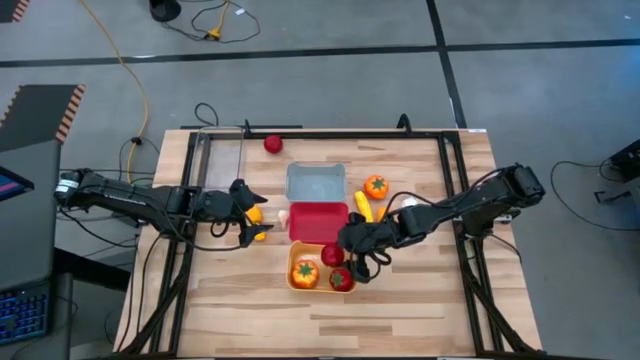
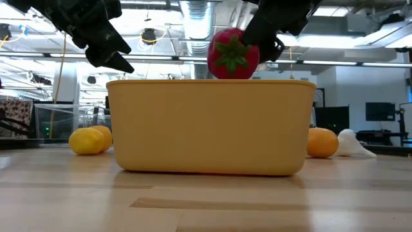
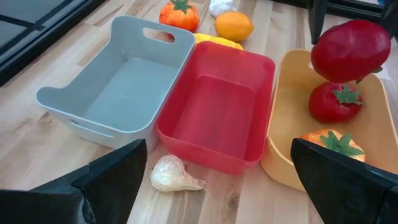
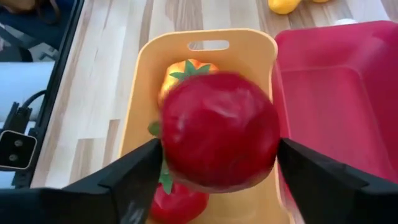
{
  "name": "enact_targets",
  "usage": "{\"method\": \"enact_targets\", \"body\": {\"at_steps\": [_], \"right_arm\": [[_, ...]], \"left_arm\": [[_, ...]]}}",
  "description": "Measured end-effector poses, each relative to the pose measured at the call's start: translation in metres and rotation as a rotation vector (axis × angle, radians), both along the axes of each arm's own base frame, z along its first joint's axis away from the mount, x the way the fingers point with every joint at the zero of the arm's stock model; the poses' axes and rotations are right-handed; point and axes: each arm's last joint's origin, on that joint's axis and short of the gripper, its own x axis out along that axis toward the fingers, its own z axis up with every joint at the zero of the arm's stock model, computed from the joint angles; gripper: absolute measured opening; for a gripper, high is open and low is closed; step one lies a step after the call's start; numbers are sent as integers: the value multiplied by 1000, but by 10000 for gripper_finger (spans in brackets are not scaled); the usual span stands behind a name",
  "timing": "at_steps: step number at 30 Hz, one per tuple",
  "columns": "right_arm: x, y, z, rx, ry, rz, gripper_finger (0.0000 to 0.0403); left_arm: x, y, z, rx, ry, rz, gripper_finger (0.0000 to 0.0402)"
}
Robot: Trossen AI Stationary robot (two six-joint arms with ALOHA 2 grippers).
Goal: Sort produce into baskets
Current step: Put the bottom red tomato into the yellow bin, then put the bottom left yellow lemon into the transparent bin
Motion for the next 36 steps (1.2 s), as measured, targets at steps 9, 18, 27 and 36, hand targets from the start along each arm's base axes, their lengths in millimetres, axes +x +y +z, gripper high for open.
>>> {"method": "enact_targets", "body": {"at_steps": [9, 18, 27, 36], "right_arm": [[0, 0, 0, -7, -1, 7, 394], [-6, -4, 12, -16, -37, 17, 385], [-18, -18, 39, -4, -119, -10, 386], [-37, -35, 71, 17, -222, -51, 386]], "left_arm": [[-2, 0, -3, 67, 47, -57, 384], [-5, -1, -24, 102, 282, -145, 384], [13, -4, -58, 143, 513, -229, 384], [24, -5, -88, 154, 683, -250, 380]]}}
